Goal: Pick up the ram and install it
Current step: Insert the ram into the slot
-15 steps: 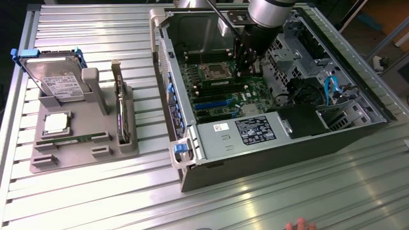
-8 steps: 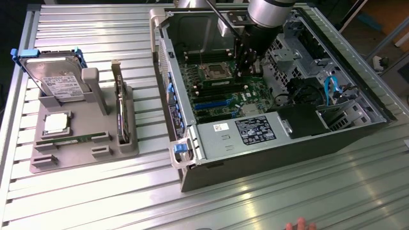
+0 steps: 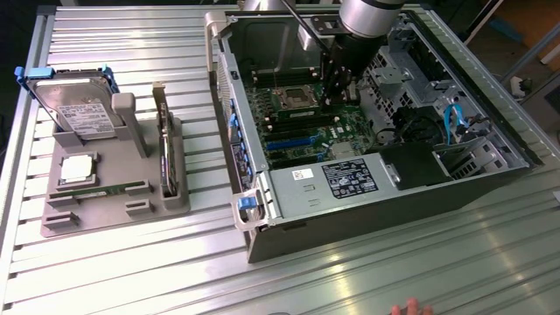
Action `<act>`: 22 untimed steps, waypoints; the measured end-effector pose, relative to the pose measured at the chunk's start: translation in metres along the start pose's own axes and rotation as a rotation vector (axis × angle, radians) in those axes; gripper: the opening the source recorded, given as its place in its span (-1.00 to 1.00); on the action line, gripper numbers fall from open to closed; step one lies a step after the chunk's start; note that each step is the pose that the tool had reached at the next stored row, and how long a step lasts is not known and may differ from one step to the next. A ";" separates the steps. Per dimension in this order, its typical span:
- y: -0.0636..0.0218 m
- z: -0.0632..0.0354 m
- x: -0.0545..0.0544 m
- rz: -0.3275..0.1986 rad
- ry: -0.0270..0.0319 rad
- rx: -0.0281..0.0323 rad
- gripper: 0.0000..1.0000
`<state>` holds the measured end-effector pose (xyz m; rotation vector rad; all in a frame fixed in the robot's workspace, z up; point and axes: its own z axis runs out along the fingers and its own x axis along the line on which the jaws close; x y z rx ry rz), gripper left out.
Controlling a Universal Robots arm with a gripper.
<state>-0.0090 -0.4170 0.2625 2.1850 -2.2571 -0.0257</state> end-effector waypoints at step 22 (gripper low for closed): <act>0.0038 0.0055 0.000 -0.006 0.0002 0.0000 -0.76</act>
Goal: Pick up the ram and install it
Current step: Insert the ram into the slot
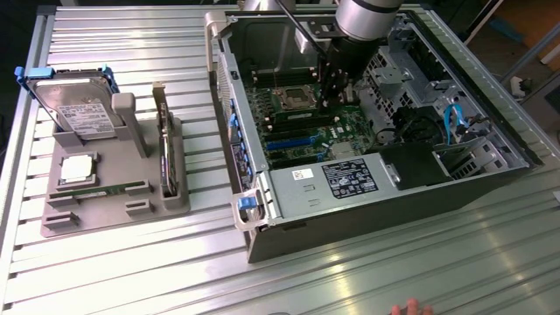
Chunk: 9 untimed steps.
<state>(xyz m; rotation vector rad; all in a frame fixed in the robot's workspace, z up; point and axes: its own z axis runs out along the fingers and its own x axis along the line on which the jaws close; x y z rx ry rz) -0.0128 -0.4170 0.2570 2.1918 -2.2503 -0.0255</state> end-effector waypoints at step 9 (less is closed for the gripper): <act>-0.0001 0.0062 0.000 0.000 0.0003 0.0000 -0.76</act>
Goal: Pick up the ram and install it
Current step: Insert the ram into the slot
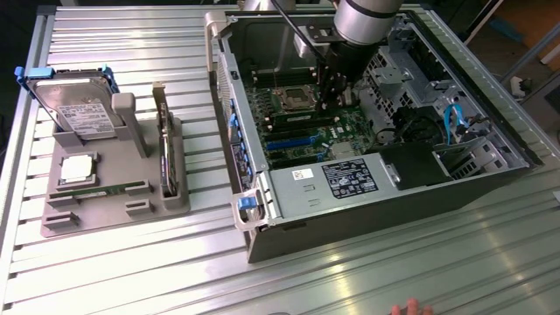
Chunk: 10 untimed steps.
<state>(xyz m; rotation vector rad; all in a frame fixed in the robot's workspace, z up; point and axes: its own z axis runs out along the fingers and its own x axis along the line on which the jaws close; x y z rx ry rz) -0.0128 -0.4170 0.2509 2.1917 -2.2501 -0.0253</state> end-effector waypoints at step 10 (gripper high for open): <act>-0.0001 0.0043 0.000 0.000 -0.0001 0.0000 -0.76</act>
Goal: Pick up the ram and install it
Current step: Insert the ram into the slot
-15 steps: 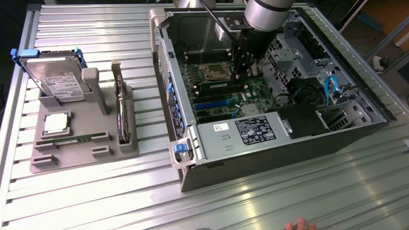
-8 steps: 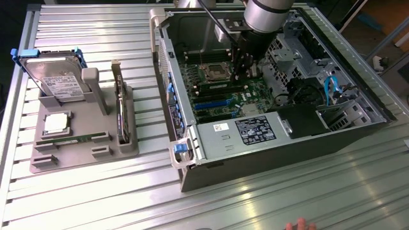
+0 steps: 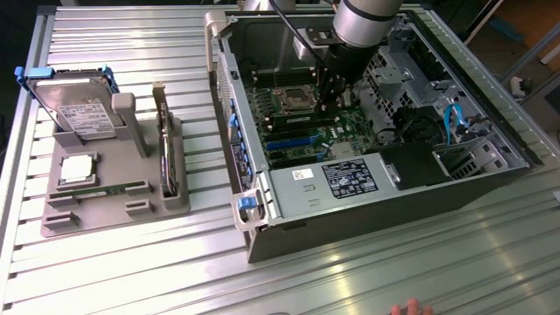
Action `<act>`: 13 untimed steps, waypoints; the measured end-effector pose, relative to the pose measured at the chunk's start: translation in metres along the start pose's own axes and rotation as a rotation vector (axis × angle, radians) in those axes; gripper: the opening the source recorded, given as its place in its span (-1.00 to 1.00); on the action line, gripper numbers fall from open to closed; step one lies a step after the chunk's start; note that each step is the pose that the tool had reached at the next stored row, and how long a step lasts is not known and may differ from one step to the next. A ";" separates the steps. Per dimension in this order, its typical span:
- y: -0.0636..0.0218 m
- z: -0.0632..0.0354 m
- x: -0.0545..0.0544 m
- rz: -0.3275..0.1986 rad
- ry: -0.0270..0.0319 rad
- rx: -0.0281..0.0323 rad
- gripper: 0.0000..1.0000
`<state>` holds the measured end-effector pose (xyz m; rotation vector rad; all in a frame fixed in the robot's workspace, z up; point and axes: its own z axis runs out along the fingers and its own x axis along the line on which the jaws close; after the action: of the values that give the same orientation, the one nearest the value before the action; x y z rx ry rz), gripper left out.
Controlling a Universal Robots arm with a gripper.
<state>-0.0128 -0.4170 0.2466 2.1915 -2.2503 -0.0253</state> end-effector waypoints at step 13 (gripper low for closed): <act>-0.0013 0.0022 -0.002 0.000 -0.0003 0.0001 -0.76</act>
<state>-0.0114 -0.4153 0.2444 2.1920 -2.2503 -0.0255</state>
